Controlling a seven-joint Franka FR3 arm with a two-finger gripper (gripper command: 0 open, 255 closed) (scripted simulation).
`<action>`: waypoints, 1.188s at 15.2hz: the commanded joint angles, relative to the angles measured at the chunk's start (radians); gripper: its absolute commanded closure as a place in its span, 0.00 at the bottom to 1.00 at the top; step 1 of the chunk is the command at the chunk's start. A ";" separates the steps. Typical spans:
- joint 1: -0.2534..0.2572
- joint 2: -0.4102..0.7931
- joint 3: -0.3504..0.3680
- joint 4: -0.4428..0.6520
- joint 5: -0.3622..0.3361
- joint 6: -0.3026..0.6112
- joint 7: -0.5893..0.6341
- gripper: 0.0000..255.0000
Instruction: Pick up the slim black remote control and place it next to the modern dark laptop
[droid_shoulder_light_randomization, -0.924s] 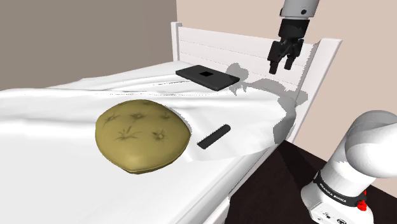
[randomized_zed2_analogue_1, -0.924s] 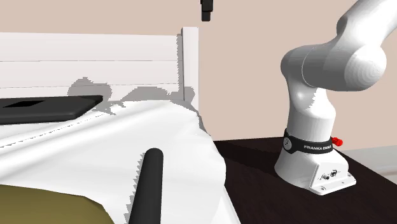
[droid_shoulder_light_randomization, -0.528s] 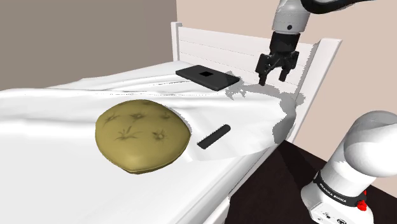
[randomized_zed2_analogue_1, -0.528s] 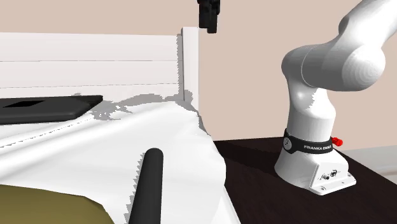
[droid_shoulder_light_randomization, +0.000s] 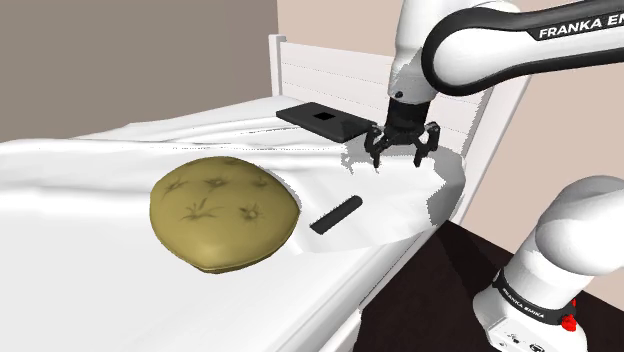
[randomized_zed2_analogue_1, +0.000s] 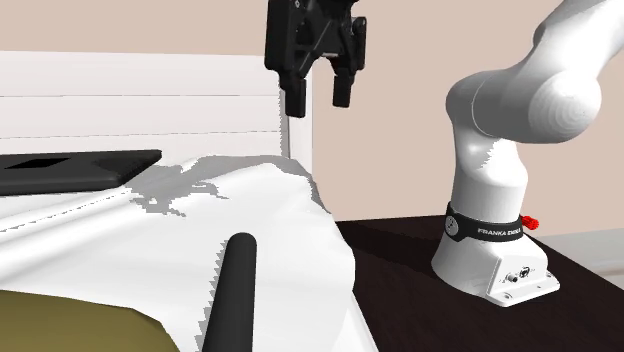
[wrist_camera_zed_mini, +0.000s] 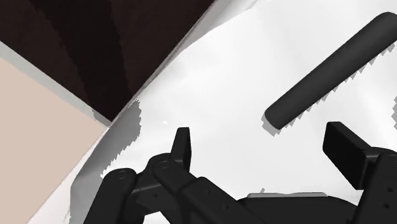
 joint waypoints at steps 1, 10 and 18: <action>-0.033 0.052 0.077 -0.004 0.017 0.062 0.142 0.00; -0.294 0.417 0.445 0.108 -0.093 0.286 0.809 0.00; -0.434 0.674 0.585 0.162 -0.330 0.377 1.168 0.00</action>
